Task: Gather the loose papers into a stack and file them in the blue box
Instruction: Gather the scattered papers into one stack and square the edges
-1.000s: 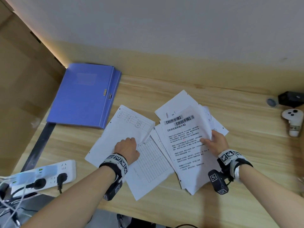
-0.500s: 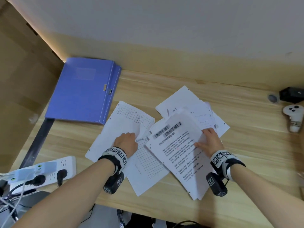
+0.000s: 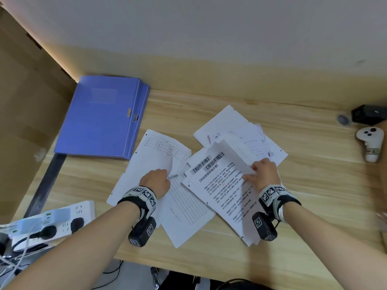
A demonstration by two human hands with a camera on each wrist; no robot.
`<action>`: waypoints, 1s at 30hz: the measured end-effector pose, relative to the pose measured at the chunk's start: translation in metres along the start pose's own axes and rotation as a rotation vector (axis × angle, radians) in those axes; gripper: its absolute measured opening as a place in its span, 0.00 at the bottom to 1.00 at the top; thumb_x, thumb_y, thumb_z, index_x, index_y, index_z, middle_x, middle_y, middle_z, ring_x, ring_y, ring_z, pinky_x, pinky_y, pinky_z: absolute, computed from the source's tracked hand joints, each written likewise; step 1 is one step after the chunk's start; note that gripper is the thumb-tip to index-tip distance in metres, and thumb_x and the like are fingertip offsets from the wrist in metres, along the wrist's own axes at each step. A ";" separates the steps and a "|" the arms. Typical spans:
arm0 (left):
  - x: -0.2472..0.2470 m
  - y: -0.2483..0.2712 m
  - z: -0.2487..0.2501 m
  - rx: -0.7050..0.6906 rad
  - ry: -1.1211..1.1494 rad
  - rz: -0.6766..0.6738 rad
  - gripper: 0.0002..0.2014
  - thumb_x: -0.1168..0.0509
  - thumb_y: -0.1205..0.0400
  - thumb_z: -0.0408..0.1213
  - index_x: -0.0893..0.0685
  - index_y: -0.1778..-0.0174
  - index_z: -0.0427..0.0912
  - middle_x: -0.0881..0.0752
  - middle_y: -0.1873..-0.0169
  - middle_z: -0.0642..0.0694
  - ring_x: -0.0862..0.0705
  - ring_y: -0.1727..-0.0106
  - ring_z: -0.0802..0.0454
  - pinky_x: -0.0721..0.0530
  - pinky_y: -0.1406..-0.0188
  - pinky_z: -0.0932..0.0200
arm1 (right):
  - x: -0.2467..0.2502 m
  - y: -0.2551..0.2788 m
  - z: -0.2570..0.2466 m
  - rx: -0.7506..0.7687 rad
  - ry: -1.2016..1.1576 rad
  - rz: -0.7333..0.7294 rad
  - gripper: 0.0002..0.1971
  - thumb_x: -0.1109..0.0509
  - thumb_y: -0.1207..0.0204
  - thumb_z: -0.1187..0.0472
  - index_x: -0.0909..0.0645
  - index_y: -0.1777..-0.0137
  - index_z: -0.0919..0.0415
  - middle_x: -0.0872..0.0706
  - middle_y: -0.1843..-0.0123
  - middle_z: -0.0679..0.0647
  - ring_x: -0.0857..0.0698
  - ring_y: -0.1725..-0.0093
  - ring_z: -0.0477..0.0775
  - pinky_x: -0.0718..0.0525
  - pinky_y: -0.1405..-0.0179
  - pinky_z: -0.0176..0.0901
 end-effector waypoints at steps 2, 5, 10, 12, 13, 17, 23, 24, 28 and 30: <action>0.001 0.000 0.001 -0.009 -0.007 -0.001 0.07 0.48 0.14 0.38 0.26 0.53 0.41 0.17 0.46 0.42 0.22 0.55 0.47 0.24 0.57 0.55 | 0.008 -0.009 0.001 -0.031 -0.092 0.066 0.15 0.19 0.36 0.50 0.15 0.56 0.58 0.23 0.47 0.57 0.25 0.39 0.63 0.27 0.50 0.46; 0.001 0.001 0.004 -0.004 -0.047 -0.015 0.12 0.49 0.14 0.38 0.22 0.44 0.39 0.18 0.44 0.42 0.18 0.46 0.43 0.21 0.52 0.52 | 0.017 -0.023 0.003 -0.046 -0.066 0.087 0.16 0.19 0.36 0.50 0.15 0.54 0.59 0.24 0.42 0.57 0.27 0.37 0.62 0.25 0.46 0.48; 0.007 0.003 0.008 0.012 -0.063 -0.060 0.12 0.49 0.14 0.40 0.22 0.44 0.41 0.18 0.44 0.44 0.19 0.48 0.45 0.22 0.52 0.54 | 0.008 -0.037 0.008 -0.083 0.119 -0.067 0.22 0.22 0.33 0.48 0.18 0.41 0.56 0.24 0.38 0.57 0.28 0.32 0.62 0.18 0.45 0.55; 0.015 0.004 0.006 0.048 -0.042 -0.038 0.10 0.47 0.15 0.42 0.23 0.55 0.44 0.16 0.51 0.46 0.20 0.55 0.47 0.23 0.55 0.55 | 0.009 -0.038 0.008 -0.098 0.095 -0.090 0.14 0.23 0.32 0.48 0.19 0.51 0.53 0.22 0.49 0.55 0.24 0.39 0.61 0.20 0.54 0.51; 0.022 0.006 0.006 0.056 -0.039 0.002 0.10 0.46 0.16 0.44 0.24 0.59 0.45 0.16 0.54 0.46 0.21 0.57 0.47 0.24 0.57 0.56 | 0.010 -0.037 0.008 -0.090 0.058 -0.094 0.11 0.23 0.32 0.50 0.22 0.58 0.52 0.21 0.54 0.54 0.21 0.45 0.61 0.21 0.58 0.48; 0.051 0.021 0.012 -0.061 -0.093 0.264 0.08 0.46 0.18 0.44 0.27 0.60 0.46 0.25 0.63 0.51 0.26 0.59 0.49 0.30 0.64 0.55 | 0.009 -0.033 0.008 -0.024 -0.094 -0.040 0.10 0.23 0.29 0.57 0.24 0.61 0.54 0.17 0.58 0.54 0.19 0.61 0.56 0.30 0.69 0.41; 0.027 0.035 0.059 -0.479 -0.283 0.190 0.13 0.49 0.21 0.44 0.21 0.55 0.44 0.18 0.57 0.46 0.19 0.52 0.45 0.31 0.67 0.54 | 0.034 -0.012 0.019 0.036 -0.294 0.120 0.17 0.23 0.29 0.61 0.29 0.70 0.51 0.18 0.68 0.47 0.20 0.65 0.53 0.26 0.70 0.45; 0.018 0.035 0.069 -0.496 -0.323 0.147 0.14 0.48 0.19 0.43 0.20 0.50 0.43 0.18 0.52 0.45 0.20 0.48 0.44 0.31 0.64 0.53 | 0.044 -0.009 0.023 0.017 -0.323 0.144 0.16 0.22 0.29 0.62 0.28 0.70 0.51 0.16 0.67 0.49 0.18 0.65 0.55 0.22 0.67 0.48; -0.015 0.032 0.094 -0.533 -0.429 -0.061 0.14 0.46 0.16 0.42 0.21 0.40 0.40 0.20 0.41 0.41 0.23 0.39 0.42 0.26 0.52 0.48 | 0.088 0.004 0.044 -0.055 -0.446 0.278 0.15 0.22 0.30 0.64 0.25 0.69 0.51 0.15 0.66 0.53 0.18 0.64 0.60 0.18 0.63 0.52; -0.025 0.031 0.098 -0.567 -0.466 -0.101 0.15 0.44 0.17 0.43 0.21 0.40 0.39 0.21 0.39 0.41 0.24 0.37 0.41 0.27 0.51 0.48 | 0.108 0.008 0.053 -0.070 -0.508 0.341 0.14 0.23 0.29 0.65 0.24 0.67 0.51 0.17 0.67 0.53 0.20 0.64 0.57 0.22 0.66 0.49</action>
Point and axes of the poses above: each hand's wrist, its own y-axis away from the middle knuckle, its own x-axis out of the back of the hand, z = x × y, the point moved 2 cm from there along -y, towards the middle knuckle
